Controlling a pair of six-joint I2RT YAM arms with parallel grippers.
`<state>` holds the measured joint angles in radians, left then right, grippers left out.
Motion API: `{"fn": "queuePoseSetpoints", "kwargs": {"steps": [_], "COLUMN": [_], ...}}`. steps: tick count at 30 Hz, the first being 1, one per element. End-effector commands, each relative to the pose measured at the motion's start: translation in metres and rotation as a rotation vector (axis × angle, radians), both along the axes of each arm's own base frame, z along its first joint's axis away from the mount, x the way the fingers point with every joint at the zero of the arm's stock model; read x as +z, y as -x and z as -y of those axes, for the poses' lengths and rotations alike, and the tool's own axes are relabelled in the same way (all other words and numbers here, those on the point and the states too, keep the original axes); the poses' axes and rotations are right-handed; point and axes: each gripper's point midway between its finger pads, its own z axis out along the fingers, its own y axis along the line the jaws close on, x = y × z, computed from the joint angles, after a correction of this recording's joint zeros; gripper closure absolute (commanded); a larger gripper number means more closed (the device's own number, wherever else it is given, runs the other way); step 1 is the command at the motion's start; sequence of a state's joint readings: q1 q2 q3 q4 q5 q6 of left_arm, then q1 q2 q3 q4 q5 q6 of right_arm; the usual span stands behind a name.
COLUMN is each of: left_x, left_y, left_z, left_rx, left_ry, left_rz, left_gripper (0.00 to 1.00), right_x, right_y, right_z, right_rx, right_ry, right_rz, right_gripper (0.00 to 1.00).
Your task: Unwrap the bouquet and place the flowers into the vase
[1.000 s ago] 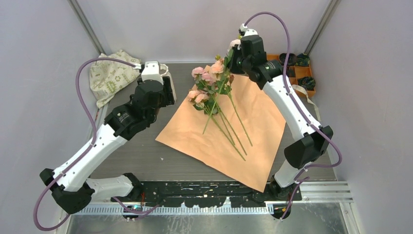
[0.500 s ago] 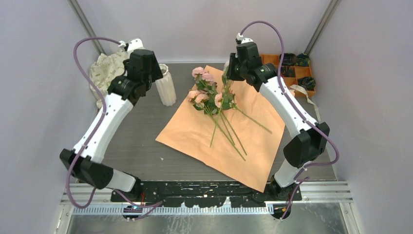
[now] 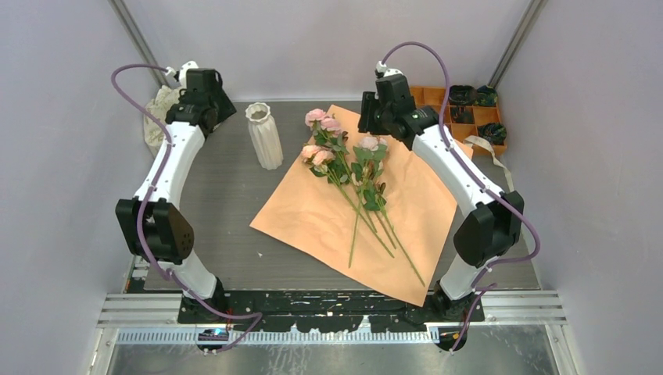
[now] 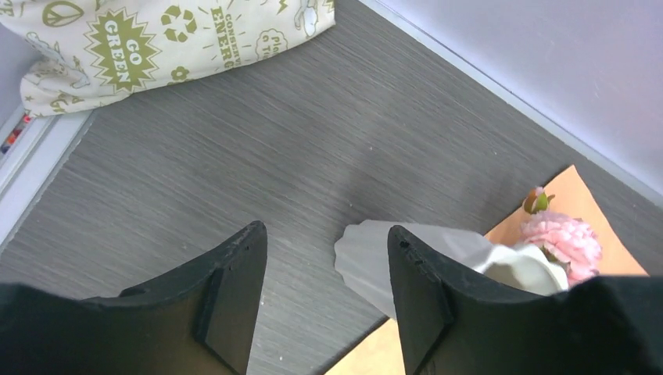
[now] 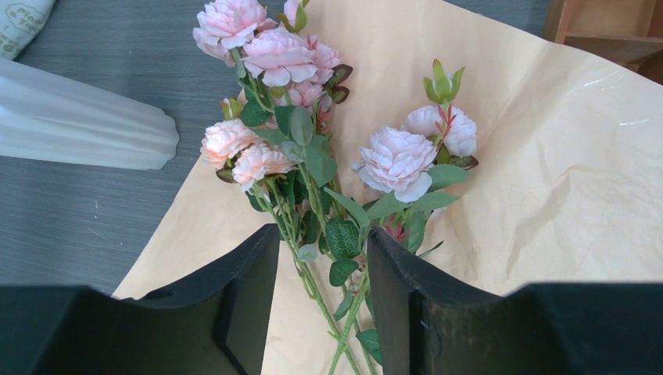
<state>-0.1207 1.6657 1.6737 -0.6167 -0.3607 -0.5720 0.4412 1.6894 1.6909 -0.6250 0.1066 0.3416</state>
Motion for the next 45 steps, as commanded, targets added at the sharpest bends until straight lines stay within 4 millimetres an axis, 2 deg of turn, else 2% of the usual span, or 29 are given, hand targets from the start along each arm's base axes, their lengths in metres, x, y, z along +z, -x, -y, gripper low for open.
{"fn": "queuePoseSetpoints", "kwargs": {"steps": [1,5,9,14,18,22,27,31,35,39,43,45], "left_x": [0.037,0.033,0.032,0.052,0.079,0.103,0.122,0.135,0.146,0.147,0.148,0.150], "left_y": [-0.024,-0.022,-0.014,0.017,0.053,0.085,0.110,0.121,0.129,0.131,0.131,0.132], "left_z": [0.015,0.022,0.013,0.006,0.005,0.011,0.030,0.042,0.051,0.057,0.063,0.066], "left_rx": [-0.074,-0.105,-0.066,-0.041,-0.043,-0.083,-0.160,-0.225,-0.273,-0.296,-0.316,-0.324], "left_ry": [0.098,0.125,0.097,0.107,0.125,0.147,0.170,0.168,0.168,0.174,0.178,0.179], "left_rz": [0.151,0.148,0.145,0.216,0.301,0.345,0.389,0.402,0.420,0.421,0.417,0.418], "left_gripper": [0.41,0.43,0.44,0.46,0.46,0.46,0.46,0.45,0.45,0.45,0.45,0.45], "right_x": [0.009,0.002,0.000,-0.007,-0.031,-0.055,-0.112,-0.147,-0.163,-0.173,-0.183,-0.189], "right_y": [-0.007,-0.009,-0.010,-0.005,-0.007,-0.025,-0.051,-0.063,-0.065,-0.061,-0.055,-0.053], "right_z": [-0.001,-0.006,-0.008,-0.014,-0.033,-0.059,-0.077,-0.075,-0.069,-0.065,-0.061,-0.060], "right_rx": [-0.004,0.004,0.007,0.036,0.086,0.127,0.120,0.085,0.065,0.062,0.055,0.052], "right_ry": [-0.019,-0.029,-0.035,0.002,0.057,0.098,0.178,0.228,0.265,0.281,0.291,0.294], "right_rz": [0.051,0.031,0.021,-0.010,-0.083,-0.127,-0.218,-0.255,-0.264,-0.281,-0.303,-0.309], "right_gripper": [0.49,0.49,0.48,0.49,0.55,0.56,0.59,0.60,0.60,0.65,0.64,0.68]}}
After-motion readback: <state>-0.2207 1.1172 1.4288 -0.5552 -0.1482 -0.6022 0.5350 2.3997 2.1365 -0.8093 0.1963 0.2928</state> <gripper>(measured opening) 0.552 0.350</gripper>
